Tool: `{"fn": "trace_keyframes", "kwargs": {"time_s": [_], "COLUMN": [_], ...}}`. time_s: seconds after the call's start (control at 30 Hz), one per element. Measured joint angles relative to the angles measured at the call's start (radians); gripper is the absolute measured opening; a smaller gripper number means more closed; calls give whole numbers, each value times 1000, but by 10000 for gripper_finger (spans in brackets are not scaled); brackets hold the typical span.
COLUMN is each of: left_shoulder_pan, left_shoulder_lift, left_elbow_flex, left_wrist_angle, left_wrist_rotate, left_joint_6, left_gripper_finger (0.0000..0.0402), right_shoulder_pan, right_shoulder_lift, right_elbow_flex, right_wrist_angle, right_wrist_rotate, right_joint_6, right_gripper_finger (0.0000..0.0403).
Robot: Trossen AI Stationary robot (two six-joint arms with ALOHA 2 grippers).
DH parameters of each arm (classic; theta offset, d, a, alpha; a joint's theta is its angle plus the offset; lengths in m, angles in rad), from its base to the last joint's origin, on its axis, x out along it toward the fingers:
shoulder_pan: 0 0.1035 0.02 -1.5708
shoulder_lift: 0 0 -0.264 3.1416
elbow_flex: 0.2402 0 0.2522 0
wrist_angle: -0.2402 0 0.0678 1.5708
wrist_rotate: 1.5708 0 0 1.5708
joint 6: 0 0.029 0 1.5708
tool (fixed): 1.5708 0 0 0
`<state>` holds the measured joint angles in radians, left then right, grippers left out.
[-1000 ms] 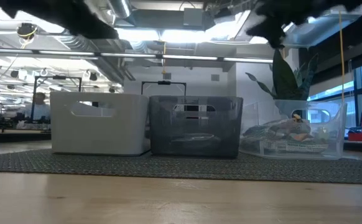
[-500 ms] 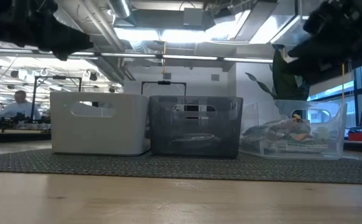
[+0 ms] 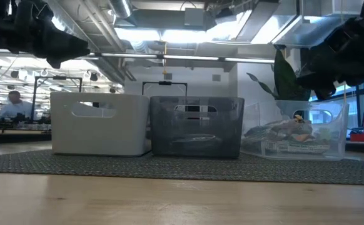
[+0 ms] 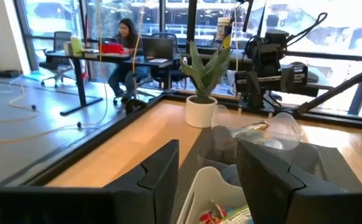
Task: Pick and place Granola Bars by type
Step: Return to Home Position
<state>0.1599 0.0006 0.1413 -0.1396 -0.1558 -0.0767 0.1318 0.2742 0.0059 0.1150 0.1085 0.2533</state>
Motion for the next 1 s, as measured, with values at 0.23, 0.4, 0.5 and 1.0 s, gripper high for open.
{"fn": "trace_keyframes", "kwargs": {"time_s": [0.23,0.4,0.5,1.0], "left_shoulder_pan": [0,0,0,0], "left_shoulder_lift": [0,0,1,11], "left_elbow_flex": [-1,-78,-102,-104], "left_wrist_angle": [0,42,103,106], "left_wrist_rotate": [1,1,0,-41], "left_joint_6": [-29,-78,-83,-14], "left_gripper_finger": [151,152,149,149], "right_shoulder_pan": [0,0,0,0], "right_shoulder_lift": [-95,-136,-150,-252], "right_elbow_flex": [0,0,1,1], "right_wrist_angle": [-68,-70,-72,-72], "right_wrist_rotate": [2,1,-2,-4], "right_joint_6": [-62,-106,-127,-207], "right_gripper_finger": [242,242,242,242]}}
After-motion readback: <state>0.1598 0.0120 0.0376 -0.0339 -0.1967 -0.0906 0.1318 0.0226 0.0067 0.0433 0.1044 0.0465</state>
